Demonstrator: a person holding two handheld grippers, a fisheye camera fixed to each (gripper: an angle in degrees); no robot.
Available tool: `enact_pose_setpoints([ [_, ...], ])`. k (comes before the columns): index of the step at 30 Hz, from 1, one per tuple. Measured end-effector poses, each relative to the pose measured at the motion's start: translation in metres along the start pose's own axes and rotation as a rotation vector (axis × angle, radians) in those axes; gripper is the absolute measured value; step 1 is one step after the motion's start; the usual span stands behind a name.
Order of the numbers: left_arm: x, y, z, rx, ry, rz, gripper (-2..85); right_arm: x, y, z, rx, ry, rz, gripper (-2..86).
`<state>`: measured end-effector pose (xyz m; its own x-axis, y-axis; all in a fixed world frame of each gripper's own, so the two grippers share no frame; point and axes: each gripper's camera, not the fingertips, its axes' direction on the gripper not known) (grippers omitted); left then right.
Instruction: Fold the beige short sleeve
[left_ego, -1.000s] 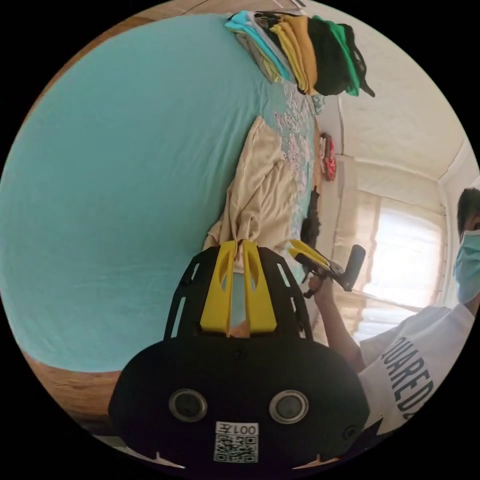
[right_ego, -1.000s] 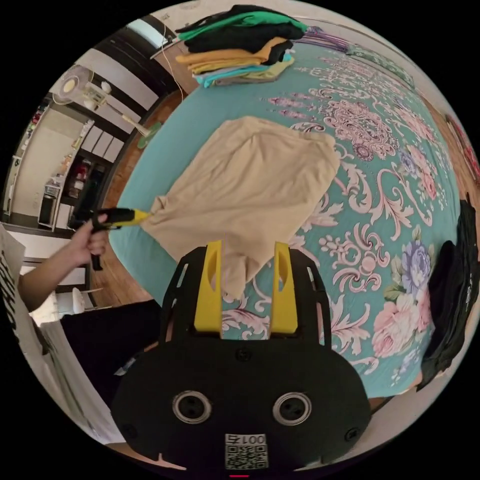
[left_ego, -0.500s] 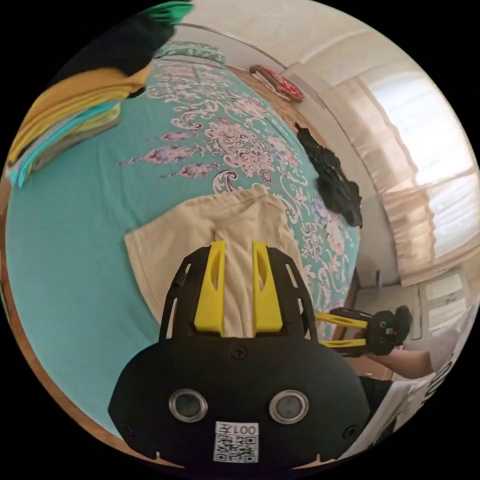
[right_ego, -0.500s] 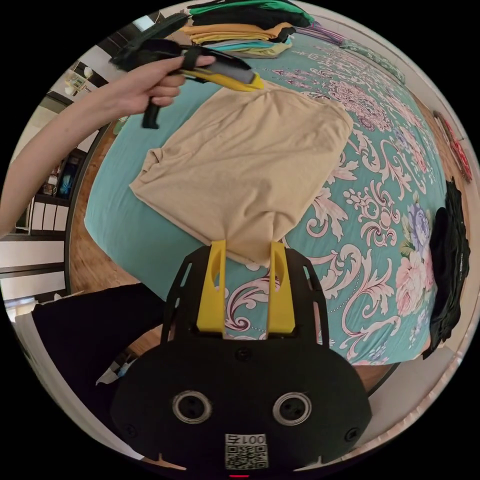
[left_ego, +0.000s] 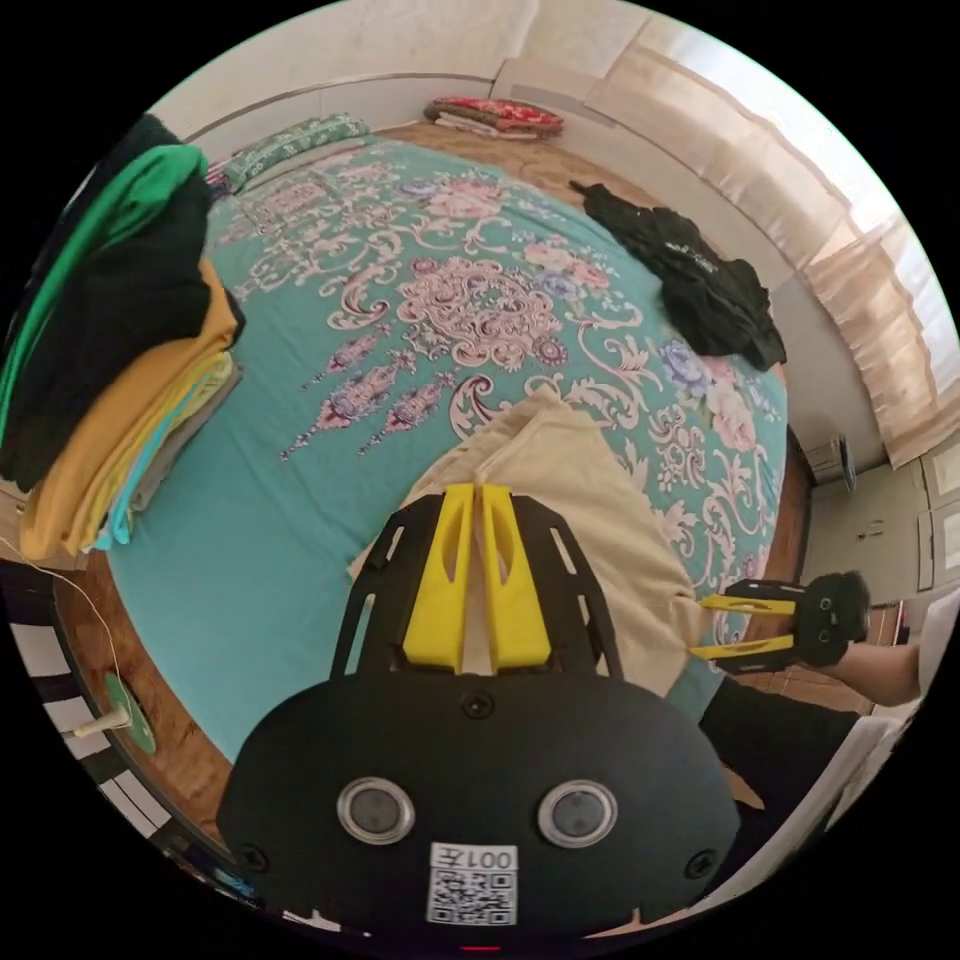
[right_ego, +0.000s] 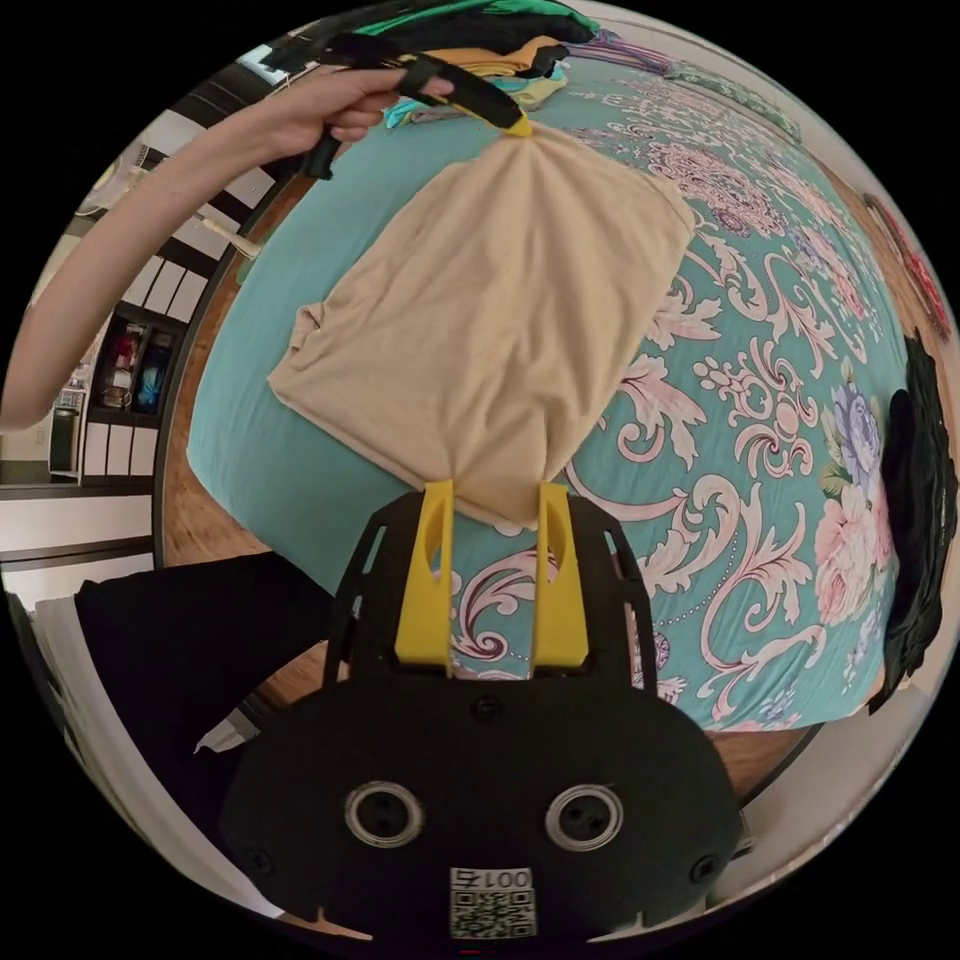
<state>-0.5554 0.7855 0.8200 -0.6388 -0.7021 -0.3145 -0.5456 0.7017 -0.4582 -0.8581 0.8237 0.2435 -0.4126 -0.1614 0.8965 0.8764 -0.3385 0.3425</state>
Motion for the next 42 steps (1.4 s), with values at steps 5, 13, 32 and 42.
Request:
enact_pose_setpoints([
  [5, -0.04, 0.001, -0.023, -0.069, 0.086, 0.008, -0.9, -0.023, 0.003, 0.005, -0.003, 0.057, -0.044, 8.8],
  [13, -0.088, 0.021, 0.002, -0.163, 0.104, -0.093, -0.3, -0.054, 0.01, 0.005, -0.013, 0.087, -0.125, 7.9],
  [32, -0.016, 0.184, 0.002, -0.202, 0.192, -0.265, 2.3, -0.086, 0.013, 0.0, -0.06, 0.101, -0.255, 3.2],
  [42, -0.07, 0.271, -0.01, -0.082, 0.35, -0.546, -0.5, -0.104, 0.032, -0.003, -0.077, 0.175, -0.389, 1.7],
])
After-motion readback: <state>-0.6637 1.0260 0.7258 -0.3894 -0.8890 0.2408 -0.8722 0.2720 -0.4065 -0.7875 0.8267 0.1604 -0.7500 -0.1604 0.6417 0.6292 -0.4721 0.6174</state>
